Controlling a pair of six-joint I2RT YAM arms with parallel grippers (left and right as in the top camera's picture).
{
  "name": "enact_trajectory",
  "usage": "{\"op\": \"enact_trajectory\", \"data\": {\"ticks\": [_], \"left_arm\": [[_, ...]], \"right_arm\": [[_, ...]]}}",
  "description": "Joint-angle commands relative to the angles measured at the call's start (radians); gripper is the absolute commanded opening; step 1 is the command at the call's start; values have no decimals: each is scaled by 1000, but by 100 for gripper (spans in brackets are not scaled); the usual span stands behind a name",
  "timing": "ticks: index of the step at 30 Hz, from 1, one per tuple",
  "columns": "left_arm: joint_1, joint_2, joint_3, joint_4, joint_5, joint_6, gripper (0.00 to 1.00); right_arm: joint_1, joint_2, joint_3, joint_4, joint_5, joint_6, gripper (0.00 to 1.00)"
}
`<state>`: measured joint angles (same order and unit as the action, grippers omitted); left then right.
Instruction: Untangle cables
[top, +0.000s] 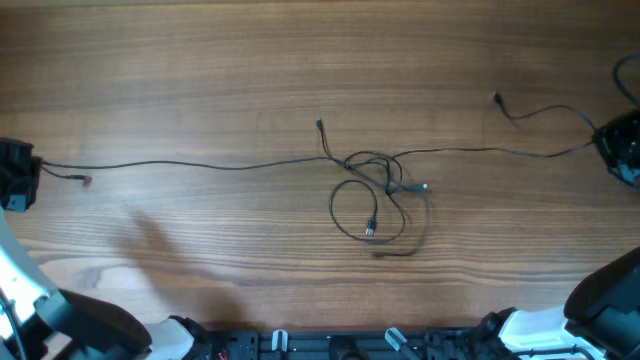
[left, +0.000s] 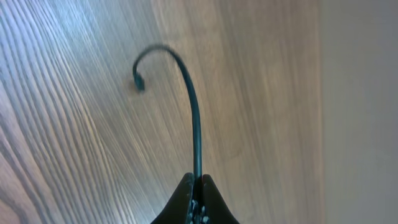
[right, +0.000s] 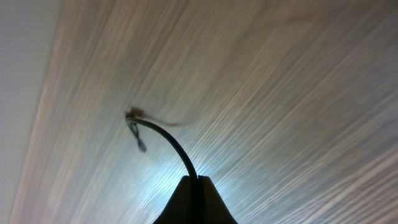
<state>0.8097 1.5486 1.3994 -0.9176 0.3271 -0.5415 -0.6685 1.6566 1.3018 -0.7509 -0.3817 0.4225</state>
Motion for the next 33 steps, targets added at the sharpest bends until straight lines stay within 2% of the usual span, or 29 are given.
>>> {"op": "enact_trajectory", "data": {"ticks": [1,10,17,18,19,20,21,22,23,24,25,27,29,33], "left_arm": [[-83,56,5,-4,51,-12,4],[-468,121,5,-4,50,90,4],[-731,190,5,0,19,90,10],[-772,208,5,0,19,93,14],[-803,222,5,1,11,93,25],[-843,242,5,2,-5,93,68],[-871,257,5,5,-15,93,92],[-896,272,5,9,-15,93,100],[-916,282,5,13,-18,93,100],[-947,290,5,27,-54,94,100],[-963,290,6,53,-66,121,100],[-980,290,17,78,-63,146,100],[-1014,290,17,107,-55,146,100],[-1131,298,14,106,-55,176,95]], "right_arm": [[85,-26,-2,-28,-80,-19,4],[450,-26,-2,-60,-51,-56,4],[722,-11,-2,-46,32,-55,4],[750,-5,-2,-43,32,-53,4],[782,5,-2,-40,32,-53,4],[816,24,-2,-31,35,-51,5],[835,40,-2,-23,36,-42,6],[854,59,-2,-16,38,-24,12],[867,77,-2,-10,40,-19,21],[883,110,-2,-3,51,-19,46],[885,133,-2,-2,50,-19,59],[885,159,-2,-1,51,-2,73],[885,204,-2,-2,50,0,77],[886,256,-2,-40,50,0,75]]}}
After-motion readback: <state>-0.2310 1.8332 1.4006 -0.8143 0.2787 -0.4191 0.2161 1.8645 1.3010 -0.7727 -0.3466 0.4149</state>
